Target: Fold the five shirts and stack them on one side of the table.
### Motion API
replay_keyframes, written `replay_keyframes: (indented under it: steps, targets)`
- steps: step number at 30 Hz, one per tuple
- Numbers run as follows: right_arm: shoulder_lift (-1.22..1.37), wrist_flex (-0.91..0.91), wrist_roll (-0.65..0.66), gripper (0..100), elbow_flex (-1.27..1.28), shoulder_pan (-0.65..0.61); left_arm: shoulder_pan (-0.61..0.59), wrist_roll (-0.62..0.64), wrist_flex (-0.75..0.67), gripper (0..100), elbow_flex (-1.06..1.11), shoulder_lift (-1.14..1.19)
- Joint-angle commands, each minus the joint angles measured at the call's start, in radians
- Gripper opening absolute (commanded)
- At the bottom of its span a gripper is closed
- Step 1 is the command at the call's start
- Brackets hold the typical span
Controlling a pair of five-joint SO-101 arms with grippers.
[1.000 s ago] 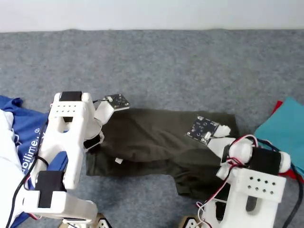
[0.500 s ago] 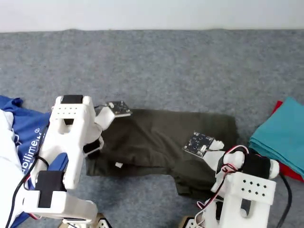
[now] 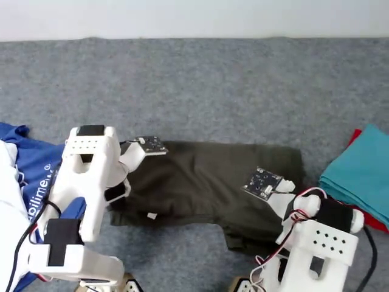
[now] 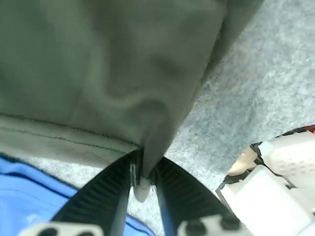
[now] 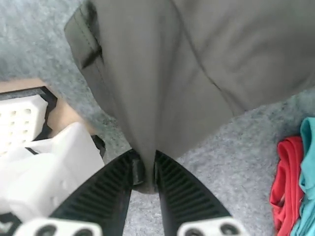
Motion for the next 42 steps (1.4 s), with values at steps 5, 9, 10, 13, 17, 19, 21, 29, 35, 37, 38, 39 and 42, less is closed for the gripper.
replay_keyframes:
  steps: [5, 9, 10, 13, 17, 19, 21, 29, 35, 37, 38, 39, 42]
  targets:
    - [-0.01, -0.01, 0.046, 1.4, -0.003, 0.048, -0.037, -0.031, -0.014, 3, 0.016, -0.005]
    - [-0.01, -0.01, 0.046, 1.8, -0.003, 0.048, -0.037, -0.046, -0.035, 3, 0.059, -0.005]
    - [-0.012, -0.01, 0.046, 2.0, -0.003, 0.048, -0.037, -0.06, -0.037, 3, 0.071, -0.005]
    - [-0.012, -0.004, 0.046, 6.3, -0.006, 0.05, -0.037, -0.069, -0.043, 5, 0.093, -0.014]
    - [-0.013, 0.005, 0.041, 24.4, -0.025, 0.074, -0.044, -0.008, -0.04, 10, 0.081, -0.02]
    - [-0.013, 0.005, 0.041, 27.2, -0.06, 0.099, -0.043, 0.017, -0.034, 11, 0.065, -0.04]
    - [-0.013, 0.007, 0.041, 27.0, -0.095, 0.104, -0.037, 0.021, -0.012, 11, 0.05, -0.075]
    - [-0.004, -0.062, -0.021, 25.1, -0.222, 0.097, -0.043, 0.023, 0.11, 11, -0.122, -0.252]
    - [-0.001, -0.255, -0.115, 19.7, -0.221, 0.088, -0.04, 0.025, 0.121, 12, -0.197, -0.368]
    - [-0.001, -0.314, -0.161, 17.9, -0.203, 0.051, -0.037, 0.028, 0.101, 14, -0.194, -0.381]
    - [-0.001, -0.344, -0.189, 16.9, -0.187, 0.031, -0.037, 0.051, 0.066, 14, -0.191, -0.381]
    - [-0.001, -0.381, -0.215, 15.8, -0.166, 0.005, -0.037, 0.097, 0.018, 13, -0.188, -0.374]
    - [0.028, -0.503, -0.31, 10.2, -0.103, -0.071, -0.034, 0.236, -0.129, 8, -0.183, -0.316]
